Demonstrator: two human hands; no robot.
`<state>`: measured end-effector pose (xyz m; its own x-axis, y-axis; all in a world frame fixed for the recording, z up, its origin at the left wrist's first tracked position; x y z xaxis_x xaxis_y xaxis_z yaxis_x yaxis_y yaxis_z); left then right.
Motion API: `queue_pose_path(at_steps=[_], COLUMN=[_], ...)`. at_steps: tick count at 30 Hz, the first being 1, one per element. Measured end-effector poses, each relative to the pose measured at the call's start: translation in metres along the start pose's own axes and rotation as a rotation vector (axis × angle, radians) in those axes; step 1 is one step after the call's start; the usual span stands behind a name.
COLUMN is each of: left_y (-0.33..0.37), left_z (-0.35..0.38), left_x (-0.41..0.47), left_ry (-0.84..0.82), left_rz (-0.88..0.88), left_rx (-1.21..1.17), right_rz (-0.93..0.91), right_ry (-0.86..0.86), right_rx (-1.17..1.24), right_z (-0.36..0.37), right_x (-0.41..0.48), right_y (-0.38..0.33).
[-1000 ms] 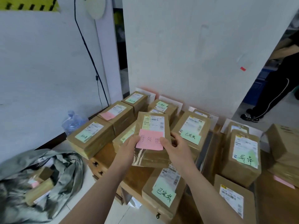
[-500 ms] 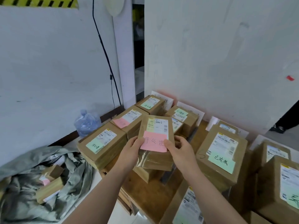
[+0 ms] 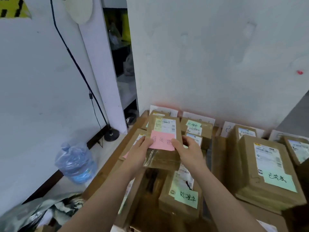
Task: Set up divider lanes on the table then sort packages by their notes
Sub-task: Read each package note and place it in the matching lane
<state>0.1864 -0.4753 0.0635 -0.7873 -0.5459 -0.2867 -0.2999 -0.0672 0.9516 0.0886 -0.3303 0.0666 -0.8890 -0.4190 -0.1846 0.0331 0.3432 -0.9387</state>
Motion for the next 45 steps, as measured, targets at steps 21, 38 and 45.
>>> queue_pose_path(at_steps=[21,38,45], left_y=[0.034,0.005,0.011], left_z=[-0.056,-0.071,-0.072], left_x=[0.184,0.262,0.262], left_ry=[-0.095,-0.321,-0.309], left_rz=[0.113,0.011,0.052], left_rx=[0.078,0.165,0.247], right_rz=[0.024,0.190,0.205], right_ry=[-0.023,0.078,0.104], right_rx=[0.010,-0.001,-0.065], right_z=[0.068,0.112,0.112], right_x=[0.149,0.196,0.196], right_y=[-0.047,-0.024,-0.025])
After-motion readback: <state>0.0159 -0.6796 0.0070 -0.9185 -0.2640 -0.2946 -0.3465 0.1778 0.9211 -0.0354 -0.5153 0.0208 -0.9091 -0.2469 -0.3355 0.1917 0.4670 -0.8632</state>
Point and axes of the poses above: each hand's wrist, its own x-axis towards the middle knuckle, its own z-axis out of the palm, y = z × x, the point moved 1 cm from there along x, towards the middle knuckle, and after that the axes turned 3 degrees about z, right-handed, at the moved point
